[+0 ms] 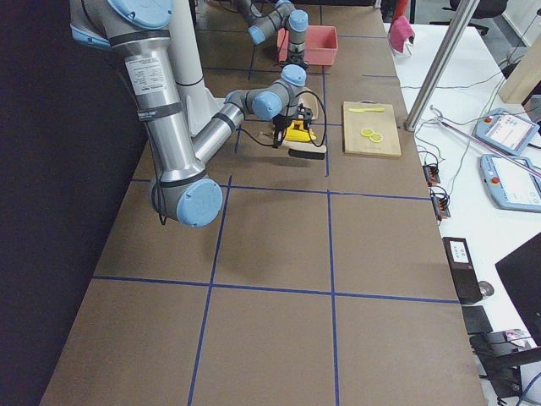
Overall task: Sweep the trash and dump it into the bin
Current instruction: 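Bring the held brush with the right gripper toward the vegetables beside the dustpan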
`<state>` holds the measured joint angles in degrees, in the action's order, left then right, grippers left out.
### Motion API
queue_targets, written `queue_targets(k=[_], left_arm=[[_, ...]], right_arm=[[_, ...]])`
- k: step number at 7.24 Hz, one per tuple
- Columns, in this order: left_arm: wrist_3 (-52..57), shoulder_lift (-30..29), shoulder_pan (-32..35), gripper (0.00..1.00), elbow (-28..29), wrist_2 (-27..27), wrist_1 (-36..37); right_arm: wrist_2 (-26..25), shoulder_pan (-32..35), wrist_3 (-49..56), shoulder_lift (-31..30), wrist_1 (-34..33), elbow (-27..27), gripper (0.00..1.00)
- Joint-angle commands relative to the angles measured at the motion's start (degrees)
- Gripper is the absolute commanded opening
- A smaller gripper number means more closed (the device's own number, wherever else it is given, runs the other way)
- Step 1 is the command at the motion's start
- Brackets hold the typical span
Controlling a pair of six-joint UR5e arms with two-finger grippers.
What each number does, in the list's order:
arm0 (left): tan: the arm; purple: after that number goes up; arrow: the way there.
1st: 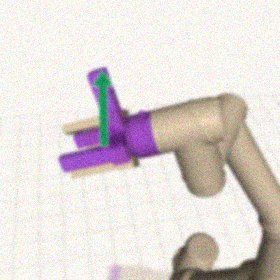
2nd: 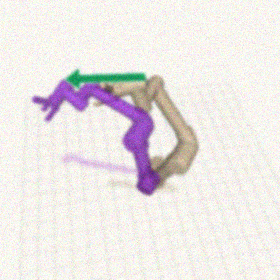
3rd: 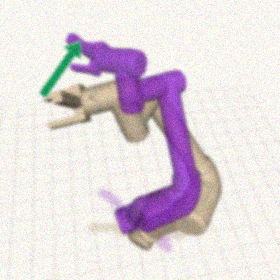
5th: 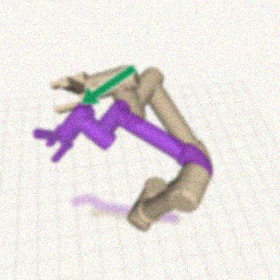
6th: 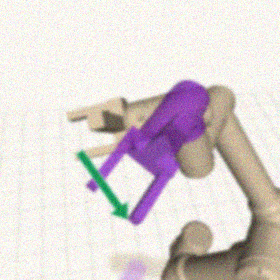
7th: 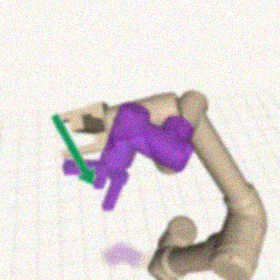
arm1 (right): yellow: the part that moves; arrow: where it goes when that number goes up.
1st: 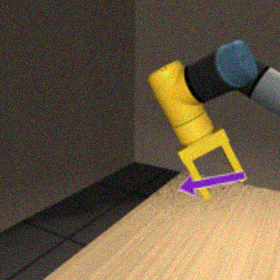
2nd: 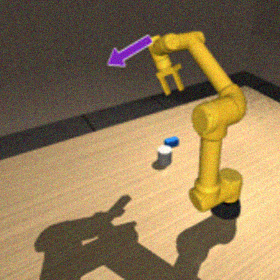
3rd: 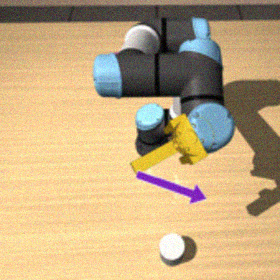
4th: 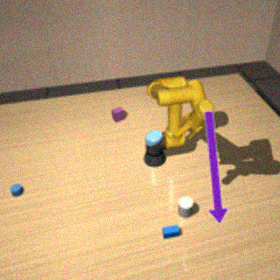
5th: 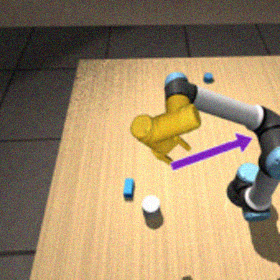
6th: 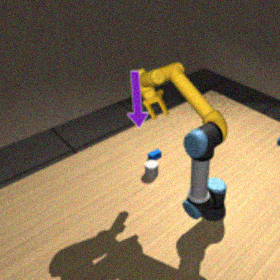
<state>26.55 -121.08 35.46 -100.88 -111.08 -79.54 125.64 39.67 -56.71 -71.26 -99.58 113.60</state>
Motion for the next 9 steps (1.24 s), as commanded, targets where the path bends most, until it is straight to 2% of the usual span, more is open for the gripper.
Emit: queue_targets(k=[1, 3, 5, 7, 9], left_arm=[[0.0, 0.2, -0.1, 0.00, 0.1, 0.1, 0.0], [0.0, 0.2, -0.1, 0.00, 0.1, 0.2, 0.0], [0.0, 0.1, -0.6, 0.00, 0.1, 0.2, 0.0], [-0.1, 0.1, -0.7, 0.00, 0.1, 0.2, 0.1], [0.0, 0.0, -0.7, 0.00, 0.1, 2.9, 0.3]], right_arm=[[-4.2, -4.0, -0.1, 3.7, -2.4, -3.3, 0.00], [-8.0, -7.1, -0.1, 8.3, -7.3, -5.8, 0.00], [-8.4, -8.5, -0.2, 11.1, -7.3, -8.1, 0.00], [-8.9, -10.1, -2.4, 16.4, -7.1, -12.9, 0.00], [-9.1, -11.3, -5.1, 19.5, -6.8, -14.0, 0.00]])
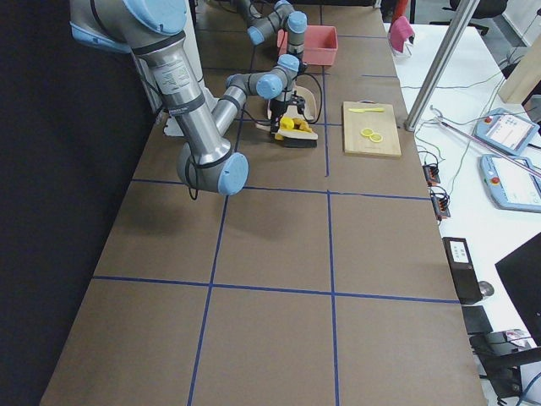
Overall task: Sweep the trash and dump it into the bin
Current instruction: 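Sweep the ginger, pepper and corn into the dustpan with the right gripper's brush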
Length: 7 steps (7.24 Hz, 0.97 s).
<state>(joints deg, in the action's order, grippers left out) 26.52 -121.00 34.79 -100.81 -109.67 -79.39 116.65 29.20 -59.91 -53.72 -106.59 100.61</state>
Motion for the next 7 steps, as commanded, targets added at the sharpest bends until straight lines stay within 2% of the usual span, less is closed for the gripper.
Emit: queue_targets(k=[1, 5, 7], left_arm=[[0.0, -1.0, -0.2, 0.00, 0.0, 1.7, 2.5], [0.0, -3.3, -0.2, 0.00, 0.0, 2.9, 6.9], [0.0, -3.3, -0.2, 0.00, 0.0, 3.2, 6.9]], right_arm=[[-0.1, -1.2, -2.0, 4.0, 0.2, -2.9, 0.00], [0.0, -1.3, -2.1, 6.2, 0.4, -3.3, 0.00], [-0.1, -1.7, -3.7, 6.4, 3.9, -4.4, 0.00]])
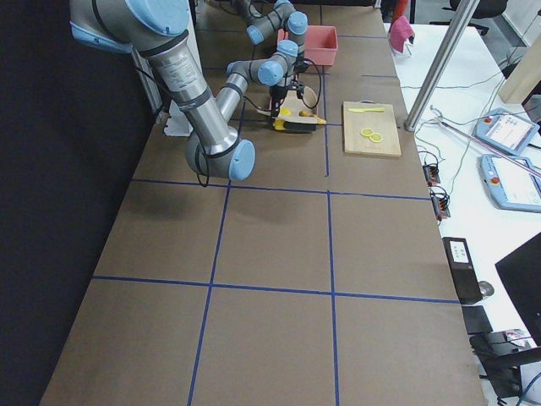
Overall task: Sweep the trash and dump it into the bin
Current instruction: 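Sweep the ginger, pepper and corn into the dustpan with the right gripper's brush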
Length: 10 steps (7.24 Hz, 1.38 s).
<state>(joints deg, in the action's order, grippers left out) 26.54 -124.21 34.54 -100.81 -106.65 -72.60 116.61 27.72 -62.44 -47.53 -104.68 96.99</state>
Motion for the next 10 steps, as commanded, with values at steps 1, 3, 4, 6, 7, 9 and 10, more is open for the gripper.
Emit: queue_targets(k=[1, 3, 4, 6, 7, 9, 10], left_arm=[[0.0, 0.0, 0.0, 0.00, 0.0, 0.2, 0.1], [0.0, 0.0, 0.1, 0.00, 0.0, 0.2, 0.1], [0.0, 0.0, 0.1, 0.00, 0.0, 0.2, 0.1], [-0.1, -0.1, 0.1, 0.00, -0.1, 0.2, 0.1], [-0.1, -0.1, 0.1, 0.00, -0.1, 0.2, 0.1], [-0.1, -0.1, 0.1, 0.00, -0.1, 0.2, 0.1], [-0.1, 0.0, 0.1, 0.00, -0.1, 0.2, 0.1]], right_arm=[[-0.1, -0.3, -1.4, 0.9, 4.8, -2.8, 0.00], [-0.1, -0.3, -1.4, 4.9, 5.4, -7.5, 0.00], [-0.1, -0.3, -1.4, 5.4, 5.4, -7.5, 0.00], [0.0, -0.3, -1.4, 6.4, 5.4, -7.6, 0.00], [0.0, -0.4, -1.4, 6.7, 5.5, -7.6, 0.00], [0.0, -1.6, -1.5, 7.2, 5.5, -7.8, 0.00], [0.0, -2.2, -1.5, 7.2, 5.5, -7.8, 0.00]])
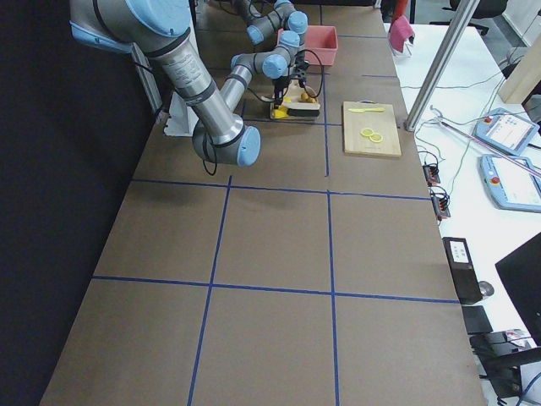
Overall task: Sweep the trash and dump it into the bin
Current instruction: 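Sweep the ginger, pepper and corn into the dustpan with the right gripper's brush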
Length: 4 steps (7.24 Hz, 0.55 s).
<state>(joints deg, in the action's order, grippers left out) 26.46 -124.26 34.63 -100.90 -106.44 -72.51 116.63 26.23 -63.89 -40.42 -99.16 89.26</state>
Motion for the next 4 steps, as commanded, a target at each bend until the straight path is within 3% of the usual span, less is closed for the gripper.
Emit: queue_targets(k=[1, 4], left_arm=[[0.0, 0.1, 0.0, 0.00, 0.0, 0.0, 0.0], [0.1, 0.4, 0.2, 0.00, -0.1, -0.3, -0.1]], right_arm=[[0.0, -1.4, 0.0, 0.1, 0.0, 0.0, 0.00], [0.0, -1.4, 0.0, 1.0, 0.0, 0.1, 0.00]])
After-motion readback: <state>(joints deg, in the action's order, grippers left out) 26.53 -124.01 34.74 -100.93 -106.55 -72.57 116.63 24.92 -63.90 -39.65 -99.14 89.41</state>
